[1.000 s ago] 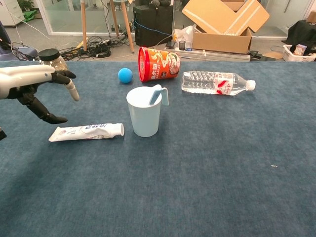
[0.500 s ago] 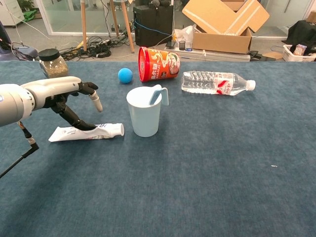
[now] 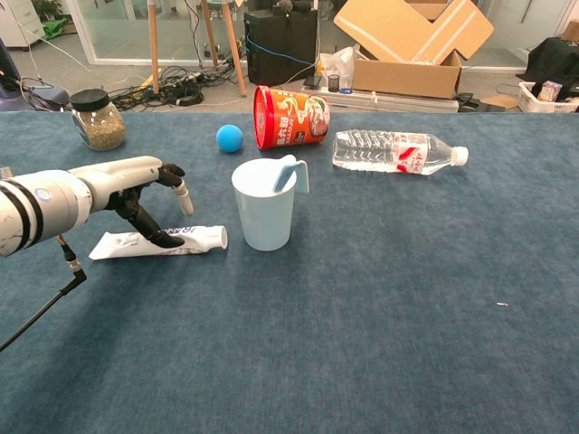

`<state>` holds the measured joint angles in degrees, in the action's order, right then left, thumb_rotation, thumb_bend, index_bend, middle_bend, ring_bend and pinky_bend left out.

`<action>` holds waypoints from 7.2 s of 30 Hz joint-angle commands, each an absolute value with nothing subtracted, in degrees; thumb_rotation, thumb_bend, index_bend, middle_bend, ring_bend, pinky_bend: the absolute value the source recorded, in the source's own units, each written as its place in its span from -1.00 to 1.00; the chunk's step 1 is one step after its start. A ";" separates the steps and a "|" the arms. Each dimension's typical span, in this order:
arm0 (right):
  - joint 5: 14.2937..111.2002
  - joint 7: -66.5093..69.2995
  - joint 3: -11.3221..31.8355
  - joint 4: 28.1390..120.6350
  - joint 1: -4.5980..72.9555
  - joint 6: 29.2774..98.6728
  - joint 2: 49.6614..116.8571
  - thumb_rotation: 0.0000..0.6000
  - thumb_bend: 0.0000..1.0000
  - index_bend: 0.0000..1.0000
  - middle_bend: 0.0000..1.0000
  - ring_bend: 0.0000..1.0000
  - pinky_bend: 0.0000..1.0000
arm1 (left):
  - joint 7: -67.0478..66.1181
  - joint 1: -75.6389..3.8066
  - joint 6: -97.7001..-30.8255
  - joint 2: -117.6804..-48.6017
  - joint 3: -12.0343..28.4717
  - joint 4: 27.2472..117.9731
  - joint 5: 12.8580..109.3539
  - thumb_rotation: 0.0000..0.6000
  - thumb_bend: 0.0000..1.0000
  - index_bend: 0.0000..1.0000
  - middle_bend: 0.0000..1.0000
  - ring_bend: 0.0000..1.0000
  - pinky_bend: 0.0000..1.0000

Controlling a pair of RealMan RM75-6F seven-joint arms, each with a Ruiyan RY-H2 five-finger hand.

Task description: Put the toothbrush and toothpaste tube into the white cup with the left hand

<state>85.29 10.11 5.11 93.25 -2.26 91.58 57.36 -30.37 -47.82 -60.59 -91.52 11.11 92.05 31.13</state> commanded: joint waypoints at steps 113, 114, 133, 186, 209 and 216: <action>85.18 11.70 5.22 93.06 -2.22 91.09 56.84 1.00 -1.00 -1.00 -1.00 -1.00 -0.27 | -14.09 -51.56 -70.56 -92.97 27.08 100.55 49.03 1.00 -0.40 0.22 -0.98 -1.00 -1.00; 85.21 11.83 5.21 93.02 -2.22 91.06 56.81 1.00 -1.00 -1.00 -1.00 -1.00 -0.27 | -14.03 -51.91 -70.32 -93.55 27.19 99.71 48.74 1.00 -0.40 0.22 -0.98 -1.00 -1.00; 84.94 14.66 5.36 92.33 -2.53 91.31 56.09 1.00 -1.00 -1.00 -1.00 -1.00 -0.27 | -11.12 -55.17 -66.44 -100.71 27.25 88.49 47.90 1.00 -0.40 0.22 -0.98 -1.00 -1.00; 84.65 14.89 5.46 92.13 -2.44 90.92 56.04 1.00 -1.00 -1.00 -1.00 -1.00 -0.27 | -4.94 -50.74 -58.13 -104.23 23.34 81.07 48.29 1.00 -0.40 0.17 -0.98 -1.00 -1.00; 84.43 15.07 5.53 92.08 -2.44 90.78 55.97 1.00 -1.00 -1.00 -1.00 -1.00 -0.27 | -6.09 -49.74 -55.45 -102.95 22.71 81.44 45.31 1.00 -0.40 0.10 -0.98 -1.00 -1.00; 84.39 14.91 5.54 92.10 -2.39 90.69 56.01 1.00 -1.00 -1.00 -1.00 -1.00 -0.27 | -5.85 -49.18 -55.56 -102.56 22.51 81.98 45.35 1.00 -0.40 0.09 -0.98 -1.00 -1.00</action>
